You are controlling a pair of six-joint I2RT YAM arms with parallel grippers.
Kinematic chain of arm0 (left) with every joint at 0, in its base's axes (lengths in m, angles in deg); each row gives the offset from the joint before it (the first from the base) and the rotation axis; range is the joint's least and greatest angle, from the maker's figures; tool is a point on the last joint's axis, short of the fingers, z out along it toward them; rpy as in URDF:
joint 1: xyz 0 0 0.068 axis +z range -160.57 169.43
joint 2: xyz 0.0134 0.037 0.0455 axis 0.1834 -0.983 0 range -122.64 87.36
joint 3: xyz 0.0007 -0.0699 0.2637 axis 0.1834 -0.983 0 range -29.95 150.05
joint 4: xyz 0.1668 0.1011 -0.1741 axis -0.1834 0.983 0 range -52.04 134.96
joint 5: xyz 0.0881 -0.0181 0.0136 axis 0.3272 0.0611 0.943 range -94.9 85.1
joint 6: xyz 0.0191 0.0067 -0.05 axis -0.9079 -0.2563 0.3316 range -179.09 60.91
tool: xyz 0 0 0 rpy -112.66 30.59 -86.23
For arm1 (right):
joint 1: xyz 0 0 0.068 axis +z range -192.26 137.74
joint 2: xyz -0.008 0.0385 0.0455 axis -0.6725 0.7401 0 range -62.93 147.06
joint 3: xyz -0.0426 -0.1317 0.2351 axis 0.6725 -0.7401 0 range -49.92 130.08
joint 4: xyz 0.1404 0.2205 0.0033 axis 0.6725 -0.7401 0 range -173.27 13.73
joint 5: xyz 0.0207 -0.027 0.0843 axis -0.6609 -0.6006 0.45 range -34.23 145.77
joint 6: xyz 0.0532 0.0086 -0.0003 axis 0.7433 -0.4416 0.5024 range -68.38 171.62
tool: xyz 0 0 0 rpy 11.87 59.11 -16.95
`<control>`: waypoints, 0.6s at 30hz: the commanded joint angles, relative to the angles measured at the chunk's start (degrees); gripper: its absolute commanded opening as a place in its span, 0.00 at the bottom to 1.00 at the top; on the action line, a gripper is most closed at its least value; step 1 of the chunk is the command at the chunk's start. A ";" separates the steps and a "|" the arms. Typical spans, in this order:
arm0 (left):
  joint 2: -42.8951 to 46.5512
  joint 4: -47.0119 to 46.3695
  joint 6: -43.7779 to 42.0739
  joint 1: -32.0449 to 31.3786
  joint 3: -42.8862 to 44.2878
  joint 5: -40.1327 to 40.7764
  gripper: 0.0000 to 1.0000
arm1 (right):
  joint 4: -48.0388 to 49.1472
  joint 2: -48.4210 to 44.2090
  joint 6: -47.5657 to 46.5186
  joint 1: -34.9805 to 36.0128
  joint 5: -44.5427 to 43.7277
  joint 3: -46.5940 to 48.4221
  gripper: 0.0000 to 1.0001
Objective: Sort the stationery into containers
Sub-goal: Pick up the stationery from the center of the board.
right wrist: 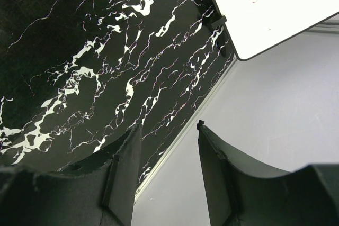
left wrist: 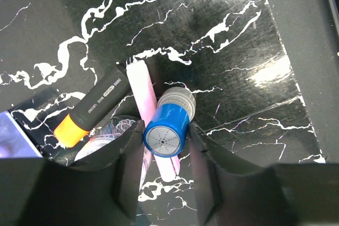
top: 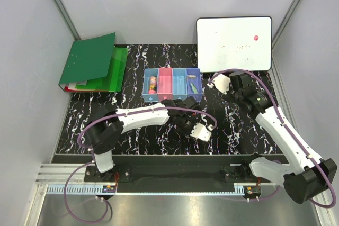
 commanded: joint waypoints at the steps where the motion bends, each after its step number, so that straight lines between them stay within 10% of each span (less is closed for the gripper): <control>1: -0.58 0.04 0.24 -0.04 2.02 -2.53 0.30 | 1.91 -1.41 -0.22 -0.50 -0.24 -0.27 0.53; 6: -0.76 0.13 0.85 -0.31 2.46 -2.09 0.00 | 1.99 -1.50 -0.31 -0.59 -0.24 -0.54 0.53; 18: 8.55 4.61 4.72 -0.22 3.60 2.21 0.00 | 2.26 -4.14 -0.48 -1.29 -0.59 -4.67 0.54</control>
